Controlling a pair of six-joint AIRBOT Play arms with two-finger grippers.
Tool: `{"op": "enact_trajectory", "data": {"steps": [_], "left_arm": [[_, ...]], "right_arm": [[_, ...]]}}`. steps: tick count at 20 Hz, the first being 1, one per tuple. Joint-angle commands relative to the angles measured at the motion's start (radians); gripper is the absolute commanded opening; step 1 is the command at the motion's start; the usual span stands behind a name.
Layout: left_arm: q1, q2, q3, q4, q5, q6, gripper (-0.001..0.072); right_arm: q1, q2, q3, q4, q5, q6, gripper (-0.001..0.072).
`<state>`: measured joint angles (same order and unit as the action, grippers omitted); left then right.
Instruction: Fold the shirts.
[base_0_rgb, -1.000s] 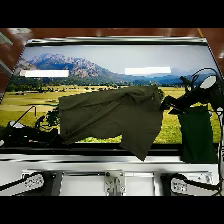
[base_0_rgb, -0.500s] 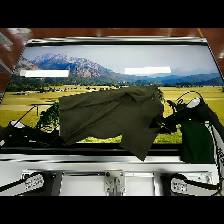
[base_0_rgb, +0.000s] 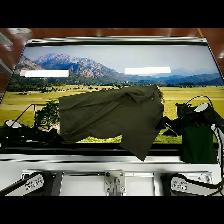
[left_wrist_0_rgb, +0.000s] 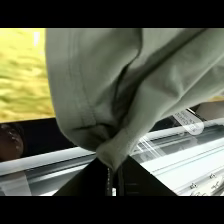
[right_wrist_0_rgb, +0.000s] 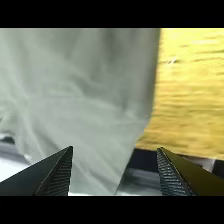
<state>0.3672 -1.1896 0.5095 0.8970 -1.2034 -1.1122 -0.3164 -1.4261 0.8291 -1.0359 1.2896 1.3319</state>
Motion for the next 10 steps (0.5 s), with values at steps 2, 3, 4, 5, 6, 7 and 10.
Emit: {"op": "enact_trajectory", "data": {"steps": [2,3,4,5,6,7,10], "left_arm": [[0.0,0.007,0.001,-0.013,-0.032,0.002,0.0038],[0.0,0.007,0.001,-0.02,-0.039,0.002,0.0038],[0.0,0.007,0.001,-0.027,-0.039,0.002,0.0039],[0.0,0.007,0.001,-0.03,-0.039,0.002,0.0039],[0.0,0.007,0.001,-0.031,-0.039,0.005,0.0039],[0.0,0.007,0.002,-0.031,-0.039,0.005,0.0039],[0.0,0.027,0.036,-0.03,-0.034,0.02,0.0036]], "right_arm": [[0.017,-0.008,0.0,-0.017,-0.116,0.014,0.0637],[0.031,-0.026,0.0,-0.011,-0.135,0.018,0.0637],[0.045,-0.049,0.0,0.0,-0.14,0.021,0.0637],[0.059,-0.076,0.0,0.014,-0.141,0.021,0.0637],[0.074,-0.1,0.0,0.018,-0.144,0.02,0.0583],[0.088,-0.113,0.0,0.017,-0.155,0.021,0.0429],[0.102,-0.099,0.016,0.07,-0.165,0.003,0.006]]}}
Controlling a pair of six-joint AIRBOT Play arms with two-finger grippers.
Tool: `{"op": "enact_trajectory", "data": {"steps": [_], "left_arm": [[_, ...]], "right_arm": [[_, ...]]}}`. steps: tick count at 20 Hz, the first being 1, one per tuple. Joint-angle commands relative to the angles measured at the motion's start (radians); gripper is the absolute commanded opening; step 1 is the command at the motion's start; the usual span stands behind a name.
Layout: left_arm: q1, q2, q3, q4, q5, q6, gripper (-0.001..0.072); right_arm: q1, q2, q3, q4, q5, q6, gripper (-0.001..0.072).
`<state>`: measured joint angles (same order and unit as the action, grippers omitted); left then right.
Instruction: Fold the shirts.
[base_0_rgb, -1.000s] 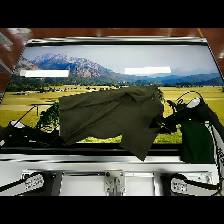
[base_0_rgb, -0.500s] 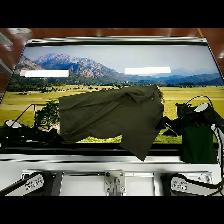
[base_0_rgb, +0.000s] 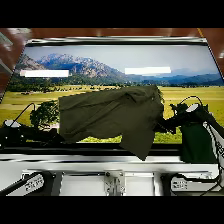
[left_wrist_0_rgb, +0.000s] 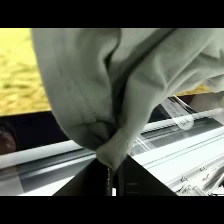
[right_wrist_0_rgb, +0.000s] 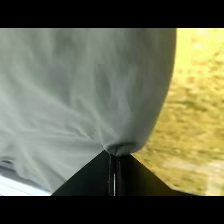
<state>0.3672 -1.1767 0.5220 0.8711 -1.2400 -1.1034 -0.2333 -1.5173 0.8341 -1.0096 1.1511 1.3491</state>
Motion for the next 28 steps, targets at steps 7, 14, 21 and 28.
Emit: {"op": "enact_trajectory", "data": {"steps": [7,14,21,28], "left_arm": [[0.0,0.281,0.688,-0.005,0.022,-0.009,0.0037],[0.0,0.417,1.506,0.116,0.161,-0.197,0.0037],[-0.004,0.509,1.537,0.502,-0.143,-0.305,0.0038],[-0.039,0.52,1.262,0.457,-0.314,-0.292,0.0038]], "right_arm": [[0.018,0.415,0.41,0.395,-0.084,-0.275,0.0059],[0.018,0.793,0.904,0.172,-0.261,-0.146,0.0059],[0.018,0.931,0.943,-0.151,-0.061,-0.006,0.0059],[0.018,0.82,0.94,-0.177,0.364,0.008,0.0059]]}}
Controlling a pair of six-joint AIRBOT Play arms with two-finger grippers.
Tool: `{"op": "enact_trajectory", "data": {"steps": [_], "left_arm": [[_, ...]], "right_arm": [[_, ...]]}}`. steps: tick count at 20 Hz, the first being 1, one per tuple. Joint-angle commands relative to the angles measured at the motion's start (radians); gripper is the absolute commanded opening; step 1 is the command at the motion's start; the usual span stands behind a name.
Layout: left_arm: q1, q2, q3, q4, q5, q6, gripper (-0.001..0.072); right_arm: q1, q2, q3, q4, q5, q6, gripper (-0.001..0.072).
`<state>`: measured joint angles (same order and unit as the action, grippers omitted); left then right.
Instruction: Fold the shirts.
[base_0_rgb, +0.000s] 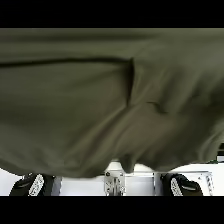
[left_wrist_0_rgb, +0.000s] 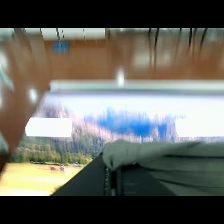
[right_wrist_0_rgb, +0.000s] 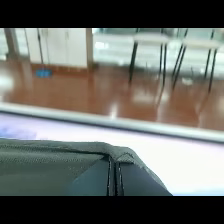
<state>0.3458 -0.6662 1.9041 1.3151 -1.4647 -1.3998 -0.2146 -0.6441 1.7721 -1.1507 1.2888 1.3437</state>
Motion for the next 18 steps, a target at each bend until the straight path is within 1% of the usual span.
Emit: {"op": "enact_trajectory", "data": {"steps": [1,2,4,6,8,10,12,14,16,18], "left_arm": [[-0.027,0.017,-0.201,0.013,-0.089,0.008,0.0038],[-0.031,0.019,-0.28,0.013,-0.089,0.021,0.0038],[-0.031,0.011,-0.458,0.013,-0.063,0.026,0.0038],[-0.031,-0.024,-0.618,0.007,0.047,0.026,0.0038],[-0.032,-0.123,-0.71,-0.021,0.143,0.027,0.0038],[-0.035,-0.286,-0.715,-0.031,0.198,0.028,0.0038],[-0.035,-0.463,-0.668,-0.035,0.232,0.029,0.0038],[-0.035,-0.624,-0.587,-0.072,0.236,0.03,0.0038],[-0.035,-0.748,-0.506,-0.125,0.275,0.03,0.0038],[-0.035,-0.829,-0.457,-0.17,0.37,0.03,0.0038]], "right_arm": [[-0.001,-0.095,-0.007,-0.036,0.3,0.032,0.0059],[-0.001,-0.136,-0.04,-0.035,0.346,0.051,0.0059],[0.0,-0.204,-0.163,-0.034,0.327,0.079,0.0059],[0.0,-0.278,-0.315,-0.014,0.218,0.085,0.0058],[0.026,-0.378,-0.426,0.03,0.09,0.085,0.0058],[0.095,-0.512,-0.449,0.015,-0.05,0.085,0.0058],[0.158,-0.638,-0.447,0.024,-0.254,0.085,0.0058],[0.204,-0.734,-0.447,0.024,-0.48,0.09,0.0058],[0.237,-0.805,-0.447,0.024,-0.682,0.09,0.0058],[0.25,-0.862,-0.448,0.025,-0.836,0.092,0.0058]]}}
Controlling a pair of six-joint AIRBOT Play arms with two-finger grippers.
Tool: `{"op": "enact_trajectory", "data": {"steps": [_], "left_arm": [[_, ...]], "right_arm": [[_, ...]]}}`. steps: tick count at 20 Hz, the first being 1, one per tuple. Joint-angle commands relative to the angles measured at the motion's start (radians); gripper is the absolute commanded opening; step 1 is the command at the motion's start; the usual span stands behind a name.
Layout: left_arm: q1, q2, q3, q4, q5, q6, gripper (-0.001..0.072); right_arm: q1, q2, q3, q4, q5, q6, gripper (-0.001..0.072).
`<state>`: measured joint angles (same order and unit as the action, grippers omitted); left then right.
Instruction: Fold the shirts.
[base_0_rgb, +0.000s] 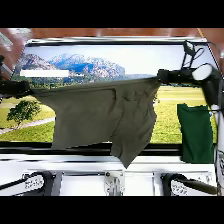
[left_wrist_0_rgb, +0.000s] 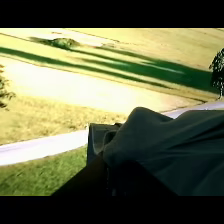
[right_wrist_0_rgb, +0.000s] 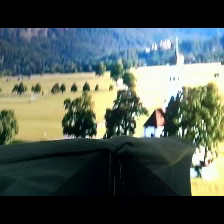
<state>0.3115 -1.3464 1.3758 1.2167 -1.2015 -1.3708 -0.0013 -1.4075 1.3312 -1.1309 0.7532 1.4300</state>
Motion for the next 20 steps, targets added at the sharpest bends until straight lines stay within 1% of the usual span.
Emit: {"op": "enact_trajectory", "data": {"steps": [1,2,4,5,7,8,9,10,11,13,15,16,17,19,20], "left_arm": [[0.0,-0.177,0.077,-0.099,0.169,0.0,0.0038],[0.0,-0.199,0.077,-0.127,0.209,0.0,0.0038],[-0.006,-0.246,0.076,-0.177,0.224,0.0,0.0039],[-0.016,-0.269,0.075,-0.178,0.213,0.0,0.0039],[-0.033,-0.311,0.076,-0.179,0.143,-0.001,0.0039],[-0.034,-0.323,0.076,-0.179,0.095,-0.004,0.0068],[-0.03,-0.326,0.076,-0.177,0.05,-0.003,0.021],[-0.017,-0.322,0.082,-0.177,-0.003,-0.014,0.0494],[0.006,-0.318,0.104,-0.174,-0.077,-0.03,0.0696],[0.076,-0.308,0.166,-0.173,-0.246,-0.033,0.0688],[0.152,-0.272,0.178,-0.154,-0.386,-0.027,0.0651],[0.181,-0.248,0.159,-0.145,-0.442,0.005,0.0551],[0.204,-0.216,0.114,-0.127,-0.483,0.039,0.0531],[0.233,-0.138,-0.058,-0.087,-0.484,0.046,0.0545],[0.243,-0.097,-0.182,-0.091,-0.467,0.063,0.0594]], "right_arm": [[0.036,-0.128,-0.006,0.009,-0.35,0.026,0.0058],[0.036,-0.156,-0.006,0.009,-0.369,0.053,0.0059],[0.037,-0.212,-0.007,0.016,-0.336,0.088,0.0059],[0.037,-0.235,-0.007,0.035,-0.296,0.089,0.0059],[0.037,-0.258,-0.007,0.066,-0.209,0.089,0.006],[0.037,-0.254,-0.007,0.071,-0.182,0.089,0.0085],[0.035,-0.243,-0.006,0.087,-0.151,0.088,0.019],[0.027,-0.219,-0.006,0.09,-0.114,0.087,0.0523],[0.016,-0.18,-0.005,0.084,-0.053,0.06,0.0693],[-0.024,-0.088,0.011,0.008,0.135,0.025,0.0693],[-0.08,0.014,0.014,-0.139,0.37,0.024,0.0692],[-0.11,0.053,0.013,-0.202,0.488,0.023,0.069],[-0.146,0.084,0.006,-0.245,0.586,0.021,0.069],[-0.22,0.126,-0.045,-0.227,0.695,-0.005,0.069],[-0.25,0.14,-0.08,-0.201,0.71,-0.008,0.069]]}}
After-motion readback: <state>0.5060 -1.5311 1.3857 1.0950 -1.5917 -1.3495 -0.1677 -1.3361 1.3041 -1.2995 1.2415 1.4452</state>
